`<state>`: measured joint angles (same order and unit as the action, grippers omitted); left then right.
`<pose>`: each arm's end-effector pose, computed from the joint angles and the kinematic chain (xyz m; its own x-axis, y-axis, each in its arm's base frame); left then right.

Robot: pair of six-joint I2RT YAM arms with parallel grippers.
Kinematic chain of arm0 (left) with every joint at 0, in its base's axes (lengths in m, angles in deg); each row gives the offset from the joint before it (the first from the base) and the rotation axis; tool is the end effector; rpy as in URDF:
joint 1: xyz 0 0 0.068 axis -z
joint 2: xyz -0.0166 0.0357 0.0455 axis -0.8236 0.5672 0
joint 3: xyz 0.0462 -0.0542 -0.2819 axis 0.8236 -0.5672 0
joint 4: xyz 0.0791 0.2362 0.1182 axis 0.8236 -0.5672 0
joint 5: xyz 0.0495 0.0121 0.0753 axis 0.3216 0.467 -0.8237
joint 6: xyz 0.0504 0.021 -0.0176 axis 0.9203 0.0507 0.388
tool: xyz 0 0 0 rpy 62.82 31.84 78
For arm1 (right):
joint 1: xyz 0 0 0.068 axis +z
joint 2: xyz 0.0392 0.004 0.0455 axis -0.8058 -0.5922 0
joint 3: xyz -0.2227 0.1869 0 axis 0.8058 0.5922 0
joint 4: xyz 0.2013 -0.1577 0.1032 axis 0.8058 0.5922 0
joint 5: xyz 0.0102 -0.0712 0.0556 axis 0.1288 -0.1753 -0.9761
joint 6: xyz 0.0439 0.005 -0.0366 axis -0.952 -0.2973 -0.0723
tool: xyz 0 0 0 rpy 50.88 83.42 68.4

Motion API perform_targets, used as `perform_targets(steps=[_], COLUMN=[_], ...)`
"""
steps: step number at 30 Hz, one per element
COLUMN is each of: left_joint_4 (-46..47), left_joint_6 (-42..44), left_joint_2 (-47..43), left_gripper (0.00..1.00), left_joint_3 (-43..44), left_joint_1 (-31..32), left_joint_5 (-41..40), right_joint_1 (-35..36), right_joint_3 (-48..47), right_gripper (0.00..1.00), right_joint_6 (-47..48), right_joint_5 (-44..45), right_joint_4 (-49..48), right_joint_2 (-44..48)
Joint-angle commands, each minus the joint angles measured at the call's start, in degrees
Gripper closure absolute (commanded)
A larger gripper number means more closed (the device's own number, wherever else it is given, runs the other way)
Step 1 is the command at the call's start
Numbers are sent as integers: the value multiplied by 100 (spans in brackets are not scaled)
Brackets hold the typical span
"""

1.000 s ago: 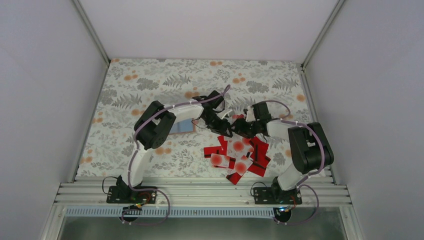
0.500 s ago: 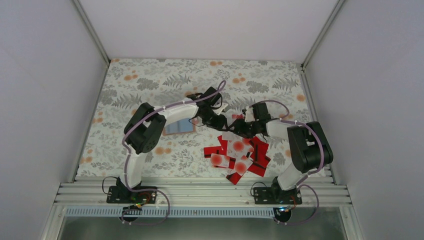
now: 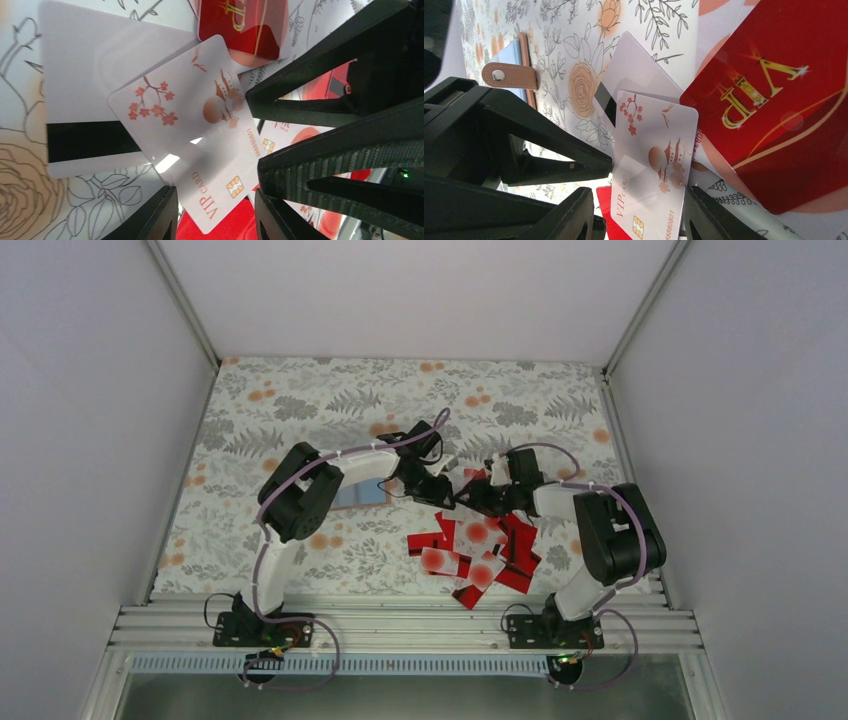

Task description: Put the credit cards into the card holder

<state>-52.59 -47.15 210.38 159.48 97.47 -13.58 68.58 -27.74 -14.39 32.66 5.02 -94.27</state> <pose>0.3268 -0.3244 0.1353 -0.8832 0.4346 -0.1760 0.4464 0.6642 -0.5997 0.2723 0.0983 0.1195 -0.9721 0.1664 -0.1656 -0.0032 0.6960 0.7180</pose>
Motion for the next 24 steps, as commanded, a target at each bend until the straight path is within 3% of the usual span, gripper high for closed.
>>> perform_targets(steps=[1, 16, 24], left_joint_4=[524, 1361, 1442], left_joint_6=[-159, -221, -255], left_joint_2=[316, 43, 22], left_gripper=[60, 62, 62], left_joint_3=[-293, -1140, -1241], left_joint_1=[52, -291, -295], left_joint_5=[168, 840, 951], right_joint_1=[162, 94, 64], right_joint_3=[425, 640, 701], right_gripper=[54, 65, 65], right_joint_6=[228, 317, -138], right_joint_5=[-478, -1748, -1549], right_joint_4=[369, -361, -796], right_joint_2=[-272, 202, 23])
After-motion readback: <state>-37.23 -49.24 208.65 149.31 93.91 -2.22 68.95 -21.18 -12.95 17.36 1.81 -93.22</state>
